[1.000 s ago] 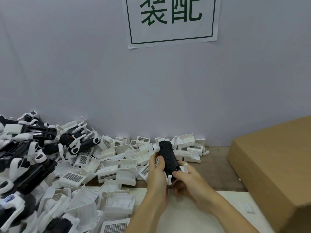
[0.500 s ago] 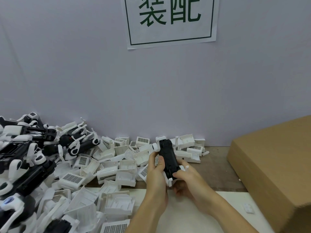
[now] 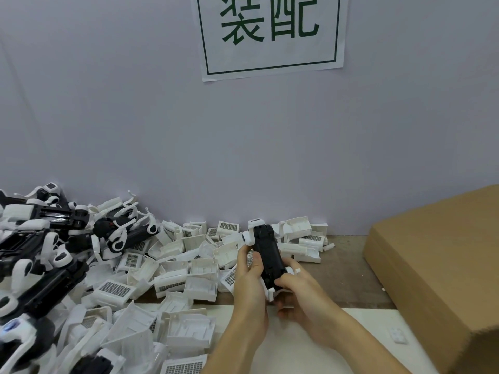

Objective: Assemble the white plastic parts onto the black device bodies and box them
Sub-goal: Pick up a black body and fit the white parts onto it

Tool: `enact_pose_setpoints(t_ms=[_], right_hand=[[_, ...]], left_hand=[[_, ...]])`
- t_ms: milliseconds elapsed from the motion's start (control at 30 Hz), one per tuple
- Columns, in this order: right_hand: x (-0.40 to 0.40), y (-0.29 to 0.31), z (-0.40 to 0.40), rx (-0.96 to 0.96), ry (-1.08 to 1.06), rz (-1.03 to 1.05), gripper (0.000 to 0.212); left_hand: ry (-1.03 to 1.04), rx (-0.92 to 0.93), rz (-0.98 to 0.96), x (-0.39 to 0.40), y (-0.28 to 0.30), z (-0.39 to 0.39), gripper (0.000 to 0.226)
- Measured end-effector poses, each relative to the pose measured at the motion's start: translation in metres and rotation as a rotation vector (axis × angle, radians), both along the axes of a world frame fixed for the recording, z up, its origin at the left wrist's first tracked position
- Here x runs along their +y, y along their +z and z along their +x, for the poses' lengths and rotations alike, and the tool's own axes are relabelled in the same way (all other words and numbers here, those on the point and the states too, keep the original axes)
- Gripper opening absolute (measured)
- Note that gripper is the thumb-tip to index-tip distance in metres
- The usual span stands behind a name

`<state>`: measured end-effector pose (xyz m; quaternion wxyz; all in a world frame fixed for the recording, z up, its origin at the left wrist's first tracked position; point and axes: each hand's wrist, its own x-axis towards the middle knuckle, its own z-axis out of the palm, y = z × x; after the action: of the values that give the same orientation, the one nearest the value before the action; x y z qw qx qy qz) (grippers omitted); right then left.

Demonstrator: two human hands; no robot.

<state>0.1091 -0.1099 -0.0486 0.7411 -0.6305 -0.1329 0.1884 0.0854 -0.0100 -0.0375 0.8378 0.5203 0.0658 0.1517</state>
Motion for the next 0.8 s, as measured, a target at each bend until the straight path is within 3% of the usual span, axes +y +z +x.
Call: enact_pose_setpoints(t_ms=[433, 800], right_hand=[[0.0012, 0.0014, -0.0055, -0.056, -0.047, -0.090, 0.037], [0.0004, 0.0041, -0.0027, 0.031, -0.041, -0.047, 0.035]], left_hand=[[0.052, 0.015, 0.059, -0.0004, -0.0028, 0.0021, 0.023], [0.051, 0.057, 0.065, -0.0012, -0.0020, 0.0038, 0.020]])
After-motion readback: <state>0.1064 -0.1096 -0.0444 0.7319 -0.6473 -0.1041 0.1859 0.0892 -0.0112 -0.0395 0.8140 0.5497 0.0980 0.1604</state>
